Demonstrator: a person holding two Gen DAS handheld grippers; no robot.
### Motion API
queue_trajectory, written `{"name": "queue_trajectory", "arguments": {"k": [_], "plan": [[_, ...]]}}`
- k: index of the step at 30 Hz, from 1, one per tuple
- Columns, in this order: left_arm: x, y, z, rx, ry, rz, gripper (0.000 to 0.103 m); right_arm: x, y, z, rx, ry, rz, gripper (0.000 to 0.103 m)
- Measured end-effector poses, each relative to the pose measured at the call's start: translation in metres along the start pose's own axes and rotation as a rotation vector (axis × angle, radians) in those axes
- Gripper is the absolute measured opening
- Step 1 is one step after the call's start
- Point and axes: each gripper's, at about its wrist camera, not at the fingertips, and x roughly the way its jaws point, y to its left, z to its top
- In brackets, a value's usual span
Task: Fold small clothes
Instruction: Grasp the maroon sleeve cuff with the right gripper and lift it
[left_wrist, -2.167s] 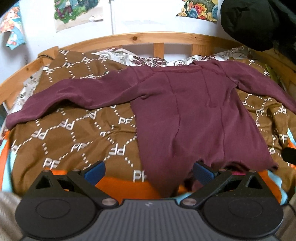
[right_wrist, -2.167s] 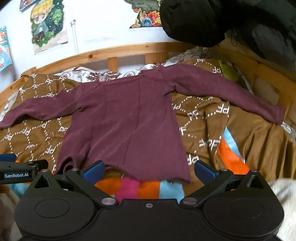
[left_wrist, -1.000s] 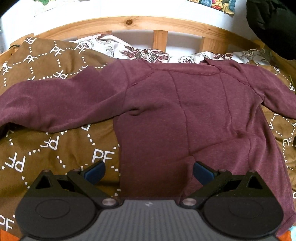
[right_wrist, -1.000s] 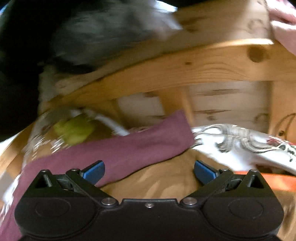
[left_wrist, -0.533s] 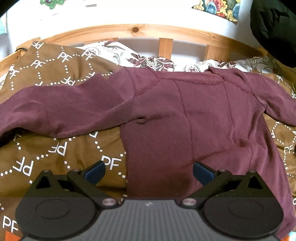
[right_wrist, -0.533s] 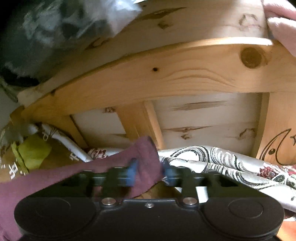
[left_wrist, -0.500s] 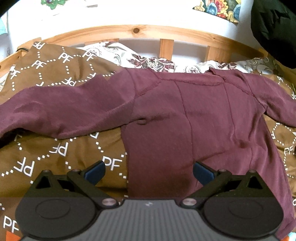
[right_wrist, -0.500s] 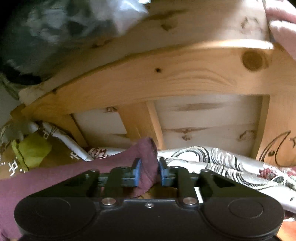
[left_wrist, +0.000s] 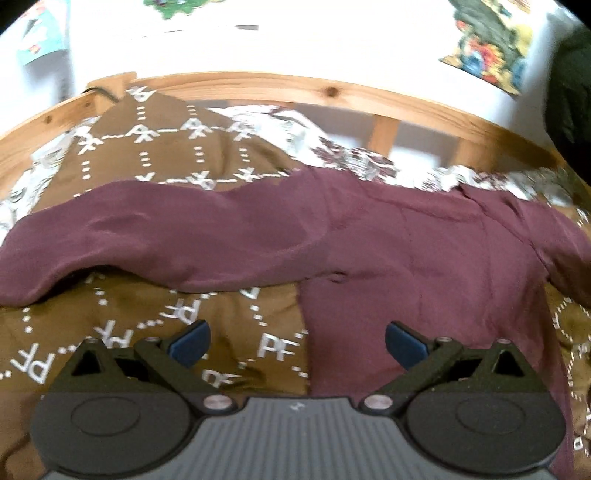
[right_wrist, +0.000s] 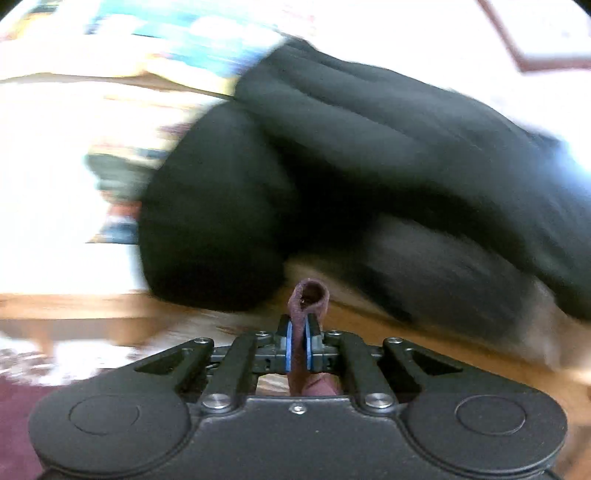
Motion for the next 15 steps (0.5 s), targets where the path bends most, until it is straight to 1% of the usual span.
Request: {"name": "queue_trajectory", "arguments": {"k": [2,4,5,6,8,12,15], "plan": [[-0.001,0.011,0.005,-0.042,-0.007,0.015,0.103,-0.017,0.045,0.005,-0.086,-0.036,0.141,0.006],[-0.002,0.022,0.010,-0.081,-0.019,0.027,0.102,-0.033,0.090,0.002,-0.179,-0.056,0.267,0.006],[-0.002,0.027,0.011,-0.098,-0.025,0.032,0.103,-0.042,0.112,-0.004,-0.226,-0.056,0.336,0.006],[-0.002,0.032,0.013,-0.116,-0.028,0.039,0.102,-0.050,0.129,-0.008,-0.255,-0.051,0.381,0.006],[0.000,0.040,0.015,-0.148,-0.032,0.049,0.102,-0.069,0.165,-0.026,-0.323,-0.019,0.495,0.006],[0.005,0.052,0.014,-0.192,-0.034,0.039,0.102,-0.095,0.213,-0.065,-0.424,0.042,0.632,0.006],[0.012,0.053,0.014,-0.206,-0.025,0.001,0.102,-0.097,0.223,-0.088,-0.462,0.110,0.694,0.007]]}}
